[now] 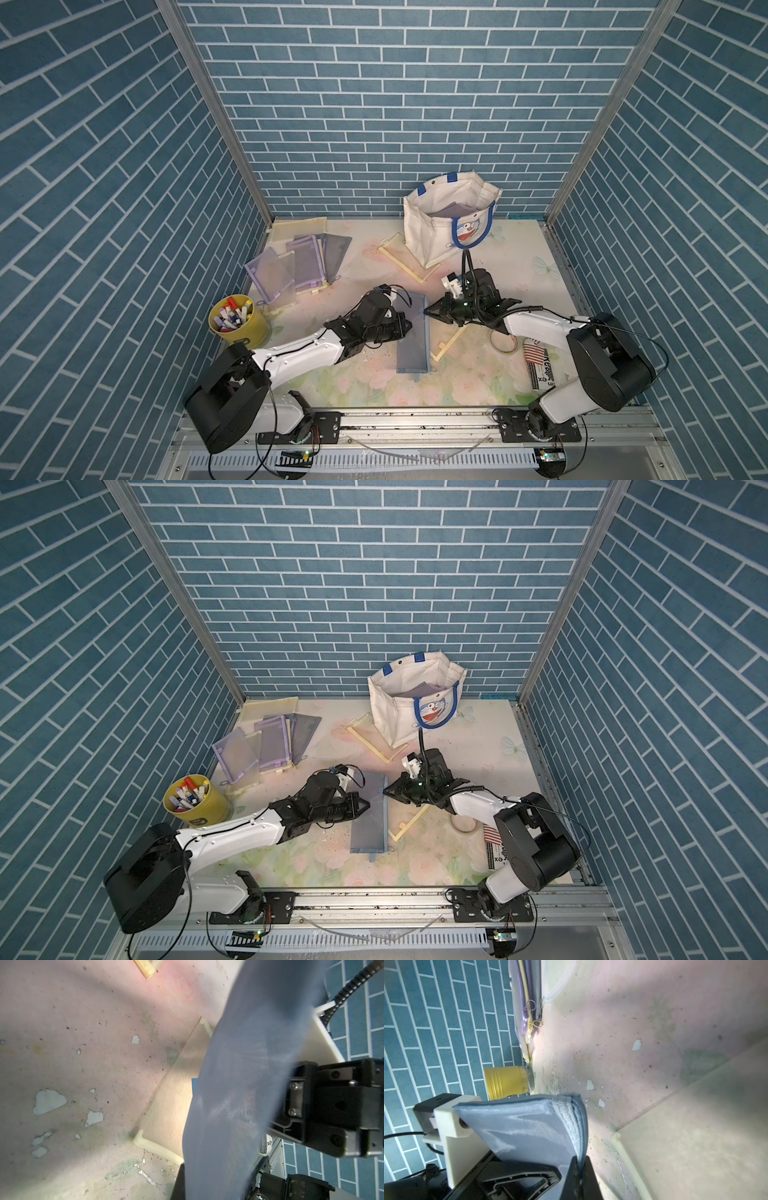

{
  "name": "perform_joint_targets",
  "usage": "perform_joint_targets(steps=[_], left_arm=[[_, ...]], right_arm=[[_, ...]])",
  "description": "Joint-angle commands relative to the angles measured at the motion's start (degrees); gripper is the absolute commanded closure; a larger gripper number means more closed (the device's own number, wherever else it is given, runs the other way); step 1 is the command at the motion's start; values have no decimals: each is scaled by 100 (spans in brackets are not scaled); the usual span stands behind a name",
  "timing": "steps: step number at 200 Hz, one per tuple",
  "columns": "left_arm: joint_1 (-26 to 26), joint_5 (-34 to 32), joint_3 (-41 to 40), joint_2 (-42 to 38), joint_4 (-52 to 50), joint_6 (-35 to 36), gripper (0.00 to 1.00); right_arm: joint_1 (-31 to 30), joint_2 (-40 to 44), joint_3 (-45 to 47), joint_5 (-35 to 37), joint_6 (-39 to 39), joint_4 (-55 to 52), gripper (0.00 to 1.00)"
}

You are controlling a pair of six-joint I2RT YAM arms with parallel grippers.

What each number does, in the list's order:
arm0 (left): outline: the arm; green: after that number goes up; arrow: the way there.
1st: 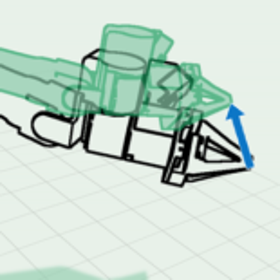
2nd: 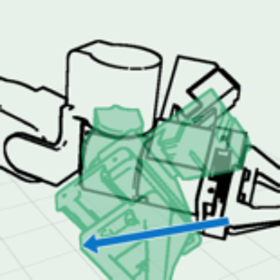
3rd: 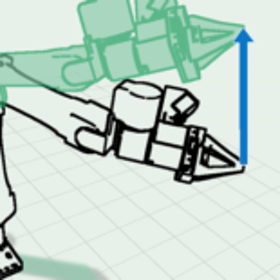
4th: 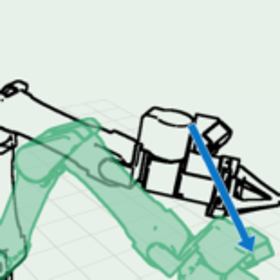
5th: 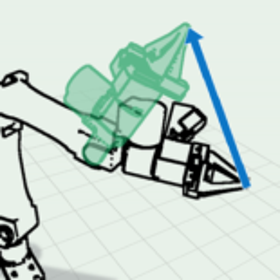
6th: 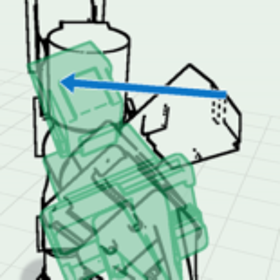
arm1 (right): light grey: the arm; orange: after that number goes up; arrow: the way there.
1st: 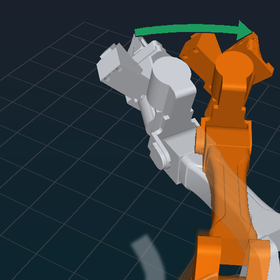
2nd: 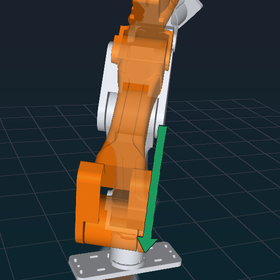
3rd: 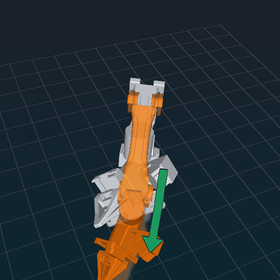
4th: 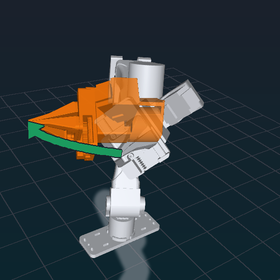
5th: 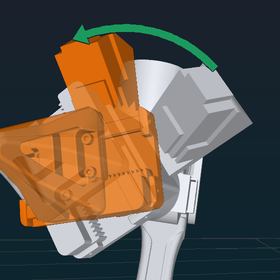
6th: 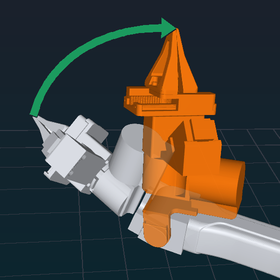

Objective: Put the pencil pouch into the canvas bag
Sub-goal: Pick up the pencil pouch.

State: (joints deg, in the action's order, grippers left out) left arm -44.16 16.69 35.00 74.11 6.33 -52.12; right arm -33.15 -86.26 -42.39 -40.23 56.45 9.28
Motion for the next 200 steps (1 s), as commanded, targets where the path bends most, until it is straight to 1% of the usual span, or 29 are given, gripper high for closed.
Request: perform_joint_targets(steps=[1,24,44,50,65,78,90,118,129,136,150,154,162,173,189,200], left_arm=[[113,-122,65,-432,-482,299,100],[237,21,270,-855,-699,555,100],[350,166,472,-1177,-739,700,100],[371,223,479,-1242,-708,732,100],[398,441,802,-1301,-629,793,100],[408,654,969,-1286,-502,813,100],[423,845,1085,-1232,-316,774,100],[444,1308,1320,-988,240,636,100],[447,1427,1447,-857,315,646,100],[457,1478,1543,-773,316,658,100],[485,1495,1711,-618,300,604,100],[500,1500,1748,-588,310,569,100],[518,1520,1764,-548,431,502,100],[585,1534,1764,-500,565,435,100],[719,1585,1794,-441,601,369,100],[778,1566,1767,-452,686,328,100]], right_arm=[[-8,361,-373,96,-291,-539,88],[-8,720,-656,0,-310,-690,65],[-8,1000,-828,-104,-361,-821,50],[-8,1087,-861,-112,-399,-882,47],[-8,1213,-947,-174,-524,-984,40],[-8,1242,-1005,-284,-605,-969,38],[-8,1235,-1031,-436,-577,-741,37],[-10,1125,-1127,-969,-375,-82,37],[-4,1073,-1165,-1166,-298,196,39],[6,1026,-1203,-1319,-231,378,44],[17,909,-1265,-1585,-28,758,63],[24,879,-1278,-1656,42,858,67],[27,857,-1286,-1784,162,1102,73],[44,878,-1281,-1843,217,1224,77],[96,892,-1293,-1981,287,1364,79],[161,907,-1298,-2063,296,1343,73]])
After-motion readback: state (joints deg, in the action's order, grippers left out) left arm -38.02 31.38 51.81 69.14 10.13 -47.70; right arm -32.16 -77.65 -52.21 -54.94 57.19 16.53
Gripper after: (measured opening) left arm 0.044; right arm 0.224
